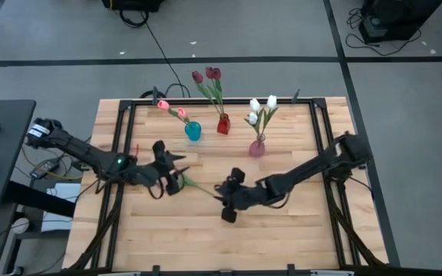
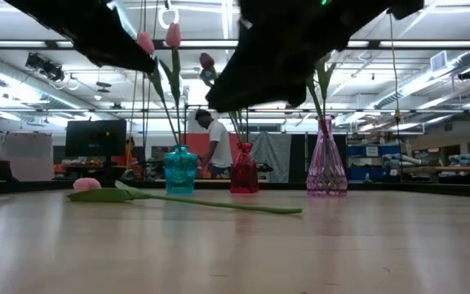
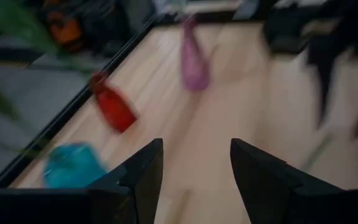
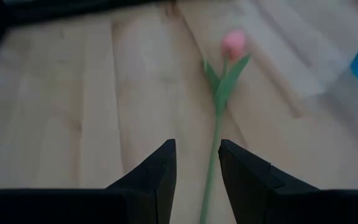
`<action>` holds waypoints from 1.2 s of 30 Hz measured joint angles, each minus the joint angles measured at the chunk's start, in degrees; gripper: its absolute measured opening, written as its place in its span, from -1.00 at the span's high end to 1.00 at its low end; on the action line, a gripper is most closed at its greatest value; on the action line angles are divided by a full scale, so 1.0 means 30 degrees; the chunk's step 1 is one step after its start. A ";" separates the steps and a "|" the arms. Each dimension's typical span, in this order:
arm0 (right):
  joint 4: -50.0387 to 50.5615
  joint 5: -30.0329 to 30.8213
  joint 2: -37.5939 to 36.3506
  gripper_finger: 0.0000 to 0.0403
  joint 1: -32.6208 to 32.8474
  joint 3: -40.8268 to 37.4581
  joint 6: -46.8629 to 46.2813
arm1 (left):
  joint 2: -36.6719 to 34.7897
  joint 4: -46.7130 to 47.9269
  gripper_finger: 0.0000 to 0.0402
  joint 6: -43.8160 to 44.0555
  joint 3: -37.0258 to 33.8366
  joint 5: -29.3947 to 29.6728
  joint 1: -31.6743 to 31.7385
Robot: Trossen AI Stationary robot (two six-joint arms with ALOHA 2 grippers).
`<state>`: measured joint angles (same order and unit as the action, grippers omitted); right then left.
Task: Sort flowers into vase by color
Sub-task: Put the pink flower into the blue vase
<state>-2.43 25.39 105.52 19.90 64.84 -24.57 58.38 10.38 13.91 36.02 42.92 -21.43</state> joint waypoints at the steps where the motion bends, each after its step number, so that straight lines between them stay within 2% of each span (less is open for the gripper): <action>1: 0.0200 0.0000 0.0502 0.33 0.0002 0.0343 -0.0067 | 0.0003 -0.0940 0.04 -0.0181 -0.0278 0.0000 -0.0365; 4: 0.0138 0.0043 0.1932 0.33 -0.0049 0.1075 0.0041 | 0.0011 -0.4807 0.04 -0.1533 -0.1826 -0.0335 -0.1213; 6: 0.0076 0.0072 0.2820 0.33 -0.0276 0.1254 0.0033 | 0.0025 -0.7353 0.04 -0.2042 -0.2924 -0.1515 -0.1419; 9: -0.1754 -0.0535 0.4134 0.33 -0.0826 0.1269 -0.0061 | -0.0078 -0.9791 0.04 -0.2498 -0.3965 -0.2872 -0.1422; 13: -0.3921 -0.1194 0.5793 0.33 -0.1413 0.1423 0.0122 | -0.1096 -0.9792 0.04 -0.3039 -0.4150 -0.2756 -0.1422; 21: -0.3906 -0.0131 0.7656 0.33 -0.1951 0.3645 0.2285 | -0.3741 -0.8540 0.04 -0.3027 -0.4656 -0.2592 -0.1421; 26: -0.2769 0.0930 0.8270 0.37 -0.2148 0.4546 0.2256 | -0.4667 -0.8314 0.04 -0.2324 -0.5301 -0.2528 -0.1415; 31: -0.2250 0.1106 0.8240 0.54 -0.2151 0.4598 0.2245 | -0.4754 -0.8254 0.04 -0.1983 -0.5272 -0.2639 -0.1489; 36: -0.1168 0.0495 0.8149 0.91 -0.2294 0.4666 0.0992 | -0.4747 -0.8058 0.04 -0.1403 -0.5272 -0.2674 -0.1524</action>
<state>-5.94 26.87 129.97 13.01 78.83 -21.59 44.14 -13.79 9.70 20.21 34.89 -26.00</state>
